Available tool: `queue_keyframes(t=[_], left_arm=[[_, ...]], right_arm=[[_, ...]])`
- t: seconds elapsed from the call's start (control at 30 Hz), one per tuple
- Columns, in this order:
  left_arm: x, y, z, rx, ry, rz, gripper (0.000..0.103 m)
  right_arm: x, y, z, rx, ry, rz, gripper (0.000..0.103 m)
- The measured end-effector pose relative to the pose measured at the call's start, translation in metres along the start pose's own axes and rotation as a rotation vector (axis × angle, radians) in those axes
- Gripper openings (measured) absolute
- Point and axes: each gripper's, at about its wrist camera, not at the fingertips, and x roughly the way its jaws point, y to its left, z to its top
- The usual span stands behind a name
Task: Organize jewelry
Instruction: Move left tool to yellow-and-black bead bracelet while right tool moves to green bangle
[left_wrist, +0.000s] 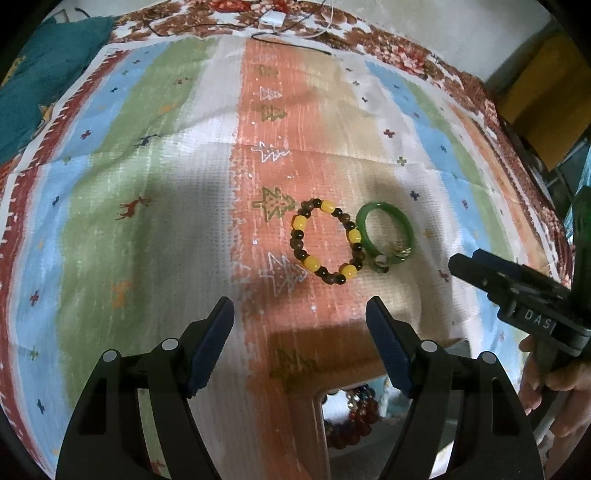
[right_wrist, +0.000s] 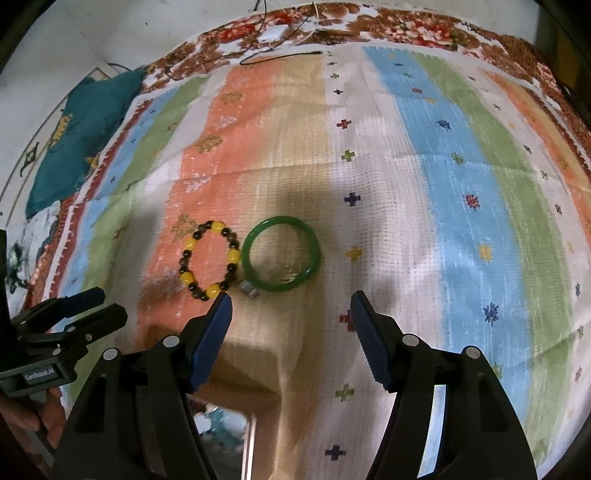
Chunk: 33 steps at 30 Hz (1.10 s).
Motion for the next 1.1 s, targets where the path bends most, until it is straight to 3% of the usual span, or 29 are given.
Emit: queue_keyframes(t=[0.43,1.0,1.1], left_arm=[[0.026,0.002,0.016,0.021,0.045,0.017,0.072],[0.052,0.002,0.032,0.053,0.087,0.033,0.071],[0.056,0.001,0.034,0.062,0.095,0.032,0.069]], right_arm=[[0.032,-0.010,0.020,-0.020,0.029,-0.081,0.066],[0.065,-0.019,0.038,-0.012,0.058,-0.104,0.066],[0.071,-0.018,0.040,-0.018,0.067,-0.118,0.058]])
